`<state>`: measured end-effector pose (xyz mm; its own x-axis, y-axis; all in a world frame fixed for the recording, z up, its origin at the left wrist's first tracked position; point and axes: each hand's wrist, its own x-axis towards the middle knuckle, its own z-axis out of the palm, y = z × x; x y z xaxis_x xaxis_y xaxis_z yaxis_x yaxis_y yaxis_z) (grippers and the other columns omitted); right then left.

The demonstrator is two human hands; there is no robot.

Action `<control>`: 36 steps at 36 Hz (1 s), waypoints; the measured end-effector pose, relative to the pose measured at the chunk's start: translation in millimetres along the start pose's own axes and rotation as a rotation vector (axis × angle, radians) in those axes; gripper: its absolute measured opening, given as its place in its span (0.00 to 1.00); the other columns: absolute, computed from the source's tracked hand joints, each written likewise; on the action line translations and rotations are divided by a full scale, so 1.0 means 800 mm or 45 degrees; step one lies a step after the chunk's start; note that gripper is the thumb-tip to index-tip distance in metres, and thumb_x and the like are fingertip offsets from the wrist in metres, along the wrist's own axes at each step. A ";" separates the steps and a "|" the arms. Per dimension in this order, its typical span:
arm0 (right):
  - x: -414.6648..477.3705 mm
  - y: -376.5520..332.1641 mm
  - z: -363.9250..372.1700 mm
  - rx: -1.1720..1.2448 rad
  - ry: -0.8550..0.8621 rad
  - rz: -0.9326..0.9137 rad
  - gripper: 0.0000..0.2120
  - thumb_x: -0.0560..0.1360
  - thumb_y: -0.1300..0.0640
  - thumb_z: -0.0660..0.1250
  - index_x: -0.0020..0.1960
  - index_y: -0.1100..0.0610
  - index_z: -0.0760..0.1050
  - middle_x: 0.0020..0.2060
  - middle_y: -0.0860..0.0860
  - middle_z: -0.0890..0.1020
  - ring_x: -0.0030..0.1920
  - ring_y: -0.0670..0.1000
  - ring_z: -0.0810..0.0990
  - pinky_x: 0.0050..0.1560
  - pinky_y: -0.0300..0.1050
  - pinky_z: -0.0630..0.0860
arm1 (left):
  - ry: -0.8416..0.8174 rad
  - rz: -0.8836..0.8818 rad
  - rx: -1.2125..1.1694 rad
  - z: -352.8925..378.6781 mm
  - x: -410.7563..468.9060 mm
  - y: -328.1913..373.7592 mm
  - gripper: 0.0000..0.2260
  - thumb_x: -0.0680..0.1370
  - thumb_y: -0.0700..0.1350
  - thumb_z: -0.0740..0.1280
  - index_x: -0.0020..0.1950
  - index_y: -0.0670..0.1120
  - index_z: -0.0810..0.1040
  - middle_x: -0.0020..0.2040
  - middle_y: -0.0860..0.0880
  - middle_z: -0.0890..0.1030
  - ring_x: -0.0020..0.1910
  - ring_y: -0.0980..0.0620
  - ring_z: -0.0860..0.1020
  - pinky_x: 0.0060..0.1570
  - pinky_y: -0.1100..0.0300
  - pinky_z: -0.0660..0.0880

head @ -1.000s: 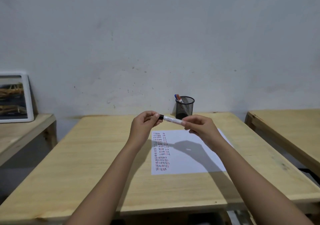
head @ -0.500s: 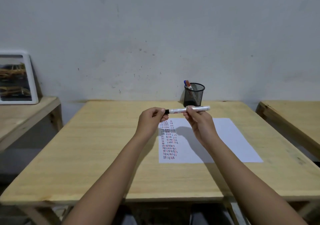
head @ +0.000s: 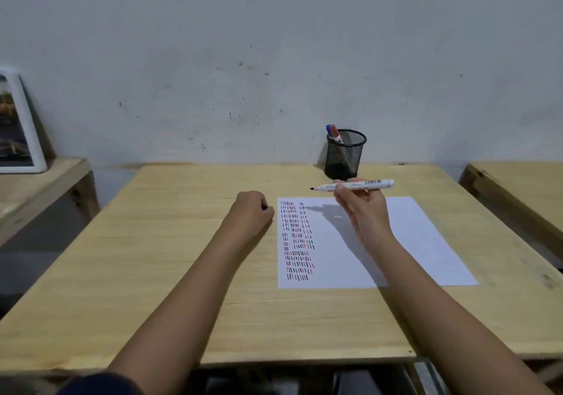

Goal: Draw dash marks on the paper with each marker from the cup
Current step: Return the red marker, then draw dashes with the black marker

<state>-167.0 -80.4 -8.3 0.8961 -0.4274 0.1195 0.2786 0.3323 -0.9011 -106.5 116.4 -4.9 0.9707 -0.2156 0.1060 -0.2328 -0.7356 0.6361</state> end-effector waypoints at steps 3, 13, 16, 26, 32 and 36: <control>0.000 0.005 -0.003 -0.204 0.020 -0.011 0.06 0.71 0.66 0.69 0.48 0.61 0.76 0.40 0.53 0.81 0.39 0.47 0.77 0.42 0.33 0.76 | -0.048 0.037 0.110 0.006 0.002 0.003 0.11 0.76 0.43 0.63 0.46 0.35 0.78 0.48 0.38 0.80 0.42 0.41 0.77 0.39 0.56 0.70; -0.030 -0.006 0.000 -0.265 0.004 -0.050 0.13 0.73 0.62 0.69 0.53 0.66 0.72 0.39 0.55 0.82 0.35 0.45 0.81 0.41 0.37 0.79 | 0.040 0.142 0.086 0.013 -0.023 -0.009 0.20 0.77 0.49 0.65 0.64 0.37 0.71 0.58 0.41 0.72 0.53 0.45 0.74 0.50 0.56 0.70; -0.036 -0.008 0.003 -0.365 0.002 -0.101 0.11 0.70 0.64 0.71 0.49 0.60 0.71 0.37 0.52 0.81 0.31 0.43 0.80 0.36 0.35 0.78 | 0.036 0.168 0.042 0.015 -0.032 -0.018 0.22 0.77 0.51 0.64 0.65 0.39 0.70 0.61 0.43 0.72 0.62 0.46 0.73 0.57 0.52 0.71; -0.054 -0.007 0.019 -0.604 0.017 -0.171 0.07 0.73 0.61 0.67 0.40 0.58 0.70 0.29 0.51 0.79 0.23 0.42 0.76 0.25 0.32 0.72 | -0.190 0.308 0.472 0.016 -0.035 -0.016 0.33 0.78 0.63 0.49 0.77 0.44 0.51 0.79 0.46 0.50 0.78 0.48 0.47 0.75 0.50 0.45; -0.123 0.023 0.003 -0.725 -0.053 -0.143 0.07 0.73 0.62 0.66 0.40 0.57 0.68 0.31 0.52 0.77 0.24 0.39 0.75 0.25 0.31 0.72 | -0.287 0.247 0.534 0.031 -0.111 -0.045 0.33 0.78 0.64 0.46 0.77 0.45 0.48 0.79 0.47 0.47 0.78 0.50 0.45 0.76 0.50 0.44; -0.115 0.017 0.006 -0.768 -0.099 -0.148 0.07 0.74 0.62 0.65 0.40 0.56 0.67 0.33 0.52 0.77 0.27 0.38 0.78 0.27 0.29 0.73 | -0.284 0.266 0.552 0.028 -0.102 -0.039 0.33 0.78 0.64 0.46 0.77 0.46 0.47 0.79 0.47 0.47 0.78 0.51 0.45 0.76 0.51 0.44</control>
<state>-243.6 -32.5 -29.5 0.9007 -0.3619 0.2405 0.1520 -0.2560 -0.9546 -179.7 142.4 -50.6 0.8759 -0.4825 0.0010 -0.4687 -0.8504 0.2391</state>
